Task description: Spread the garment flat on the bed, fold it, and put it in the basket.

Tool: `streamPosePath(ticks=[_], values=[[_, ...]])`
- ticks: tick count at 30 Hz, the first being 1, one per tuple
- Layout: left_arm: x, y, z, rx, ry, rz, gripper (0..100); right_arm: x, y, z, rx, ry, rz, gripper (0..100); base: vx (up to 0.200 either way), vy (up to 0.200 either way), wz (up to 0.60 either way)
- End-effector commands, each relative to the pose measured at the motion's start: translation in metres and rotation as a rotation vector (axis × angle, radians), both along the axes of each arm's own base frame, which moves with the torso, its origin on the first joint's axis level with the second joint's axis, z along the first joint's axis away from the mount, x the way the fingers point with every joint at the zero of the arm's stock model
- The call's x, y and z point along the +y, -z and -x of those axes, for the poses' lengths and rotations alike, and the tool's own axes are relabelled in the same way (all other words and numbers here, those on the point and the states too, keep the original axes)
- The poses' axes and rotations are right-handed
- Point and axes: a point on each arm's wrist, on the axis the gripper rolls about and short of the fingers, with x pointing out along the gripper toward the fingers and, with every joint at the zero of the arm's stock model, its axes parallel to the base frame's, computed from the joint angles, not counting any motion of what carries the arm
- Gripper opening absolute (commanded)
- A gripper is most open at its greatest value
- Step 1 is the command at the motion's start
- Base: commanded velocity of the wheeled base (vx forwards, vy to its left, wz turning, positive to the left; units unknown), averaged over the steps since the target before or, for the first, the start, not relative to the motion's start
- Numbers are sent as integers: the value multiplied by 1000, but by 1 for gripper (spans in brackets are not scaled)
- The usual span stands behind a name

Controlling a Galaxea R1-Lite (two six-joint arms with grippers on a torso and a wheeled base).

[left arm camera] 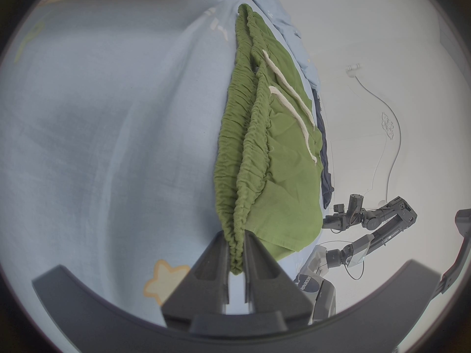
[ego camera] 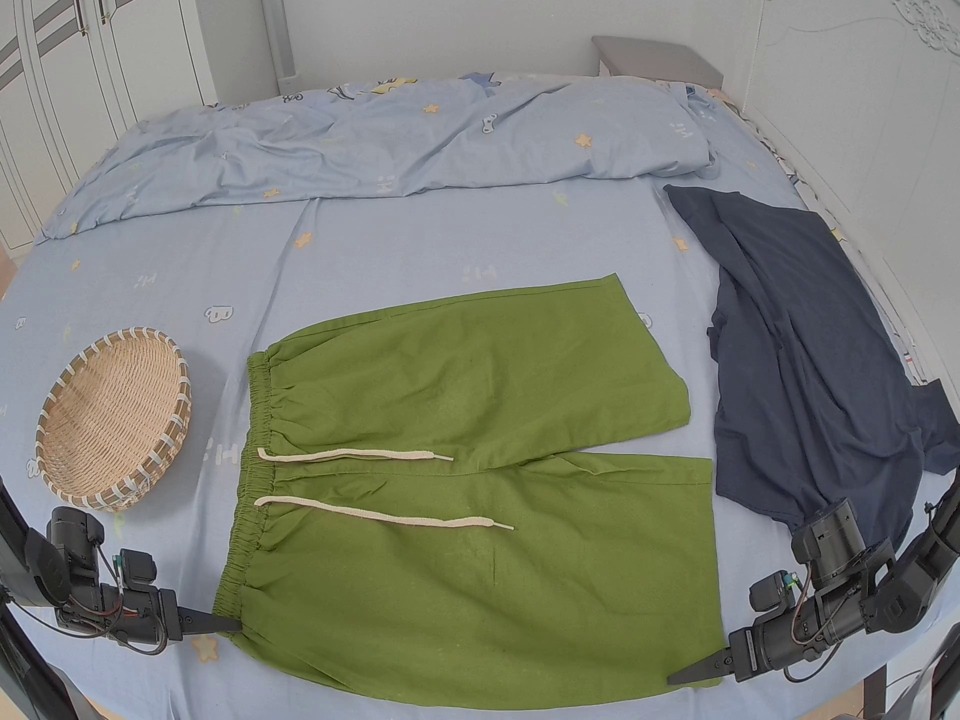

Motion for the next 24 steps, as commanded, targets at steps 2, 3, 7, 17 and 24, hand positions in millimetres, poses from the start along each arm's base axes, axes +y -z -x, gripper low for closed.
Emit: streamPosePath(ticks=[2, 3, 7, 17, 24], values=[[1, 0, 0, 0, -6, 0, 0, -3, 2, 3, 22, 8, 4, 0, 0, 0, 0], [1, 0, 0, 3, -6, 2, 0, -3, 2, 4, 23, 10, 5, 0, 0, 0, 0], [3, 0, 1, 2, -16, 0, 0, -5, 3, 8, 36, 13, 11, 0, 0, 0, 0], [8, -6, 18, 19, -86, -3, 0, -13, 0, 29, 35, 18, 45, 0, 0, 0, 0], [2, -25, 14, -6, -77, 1, 0, -14, -26, 11, -119, 71, -12, 0, 0, 0, 0]])
